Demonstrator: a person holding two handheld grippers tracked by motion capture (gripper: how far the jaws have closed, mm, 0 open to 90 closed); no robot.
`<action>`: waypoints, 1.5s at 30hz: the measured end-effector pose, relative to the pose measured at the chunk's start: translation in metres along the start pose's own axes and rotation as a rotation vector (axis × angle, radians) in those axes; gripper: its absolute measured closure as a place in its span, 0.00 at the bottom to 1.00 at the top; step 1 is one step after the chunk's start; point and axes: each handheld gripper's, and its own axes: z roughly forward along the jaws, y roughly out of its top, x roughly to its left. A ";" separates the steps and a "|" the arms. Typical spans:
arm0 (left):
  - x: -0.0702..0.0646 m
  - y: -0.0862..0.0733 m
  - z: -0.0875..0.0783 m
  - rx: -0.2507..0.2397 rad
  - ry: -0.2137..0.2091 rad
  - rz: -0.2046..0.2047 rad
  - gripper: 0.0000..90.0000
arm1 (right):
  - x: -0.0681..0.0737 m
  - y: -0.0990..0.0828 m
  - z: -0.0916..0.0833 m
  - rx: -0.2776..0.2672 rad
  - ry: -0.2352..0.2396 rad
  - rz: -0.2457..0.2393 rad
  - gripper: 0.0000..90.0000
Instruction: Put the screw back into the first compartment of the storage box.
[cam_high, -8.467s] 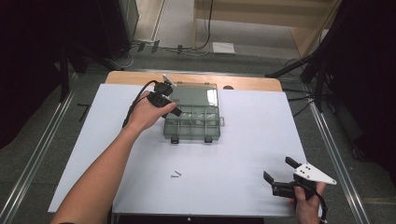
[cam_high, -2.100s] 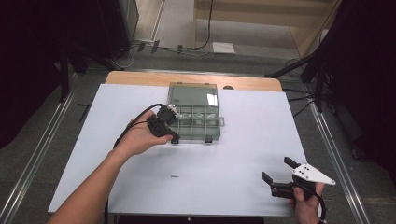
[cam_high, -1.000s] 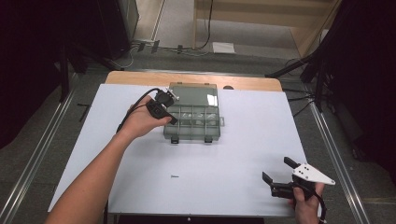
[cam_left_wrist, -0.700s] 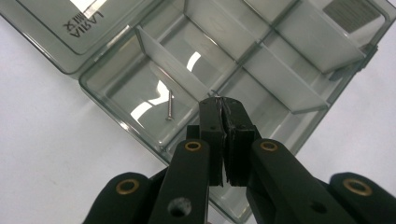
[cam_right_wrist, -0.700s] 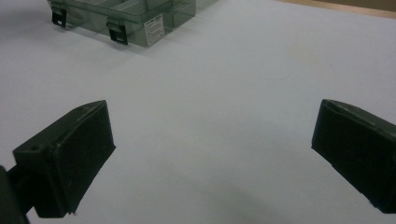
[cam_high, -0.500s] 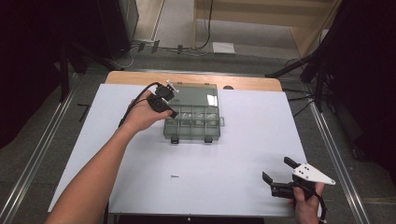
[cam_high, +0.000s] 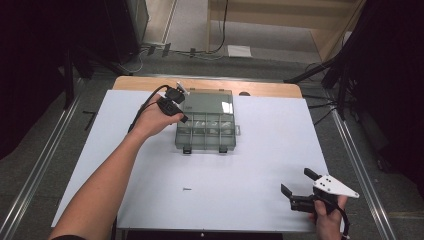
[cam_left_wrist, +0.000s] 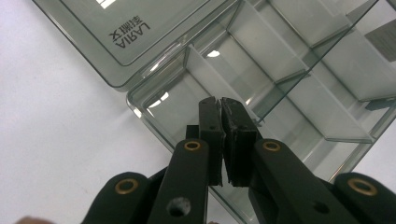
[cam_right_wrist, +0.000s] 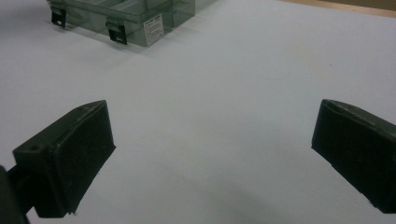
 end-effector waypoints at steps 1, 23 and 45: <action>0.000 0.000 -0.002 -0.004 -0.014 -0.008 0.81 | 0.000 0.000 0.000 -0.001 0.000 0.000 0.00; -0.033 -0.024 -0.020 -0.029 -0.143 0.062 0.45 | 0.002 0.001 0.000 -0.001 0.001 0.001 0.00; -0.064 -0.047 -0.030 -0.043 -0.182 0.116 0.23 | 0.003 0.002 0.000 -0.001 0.000 -0.002 0.00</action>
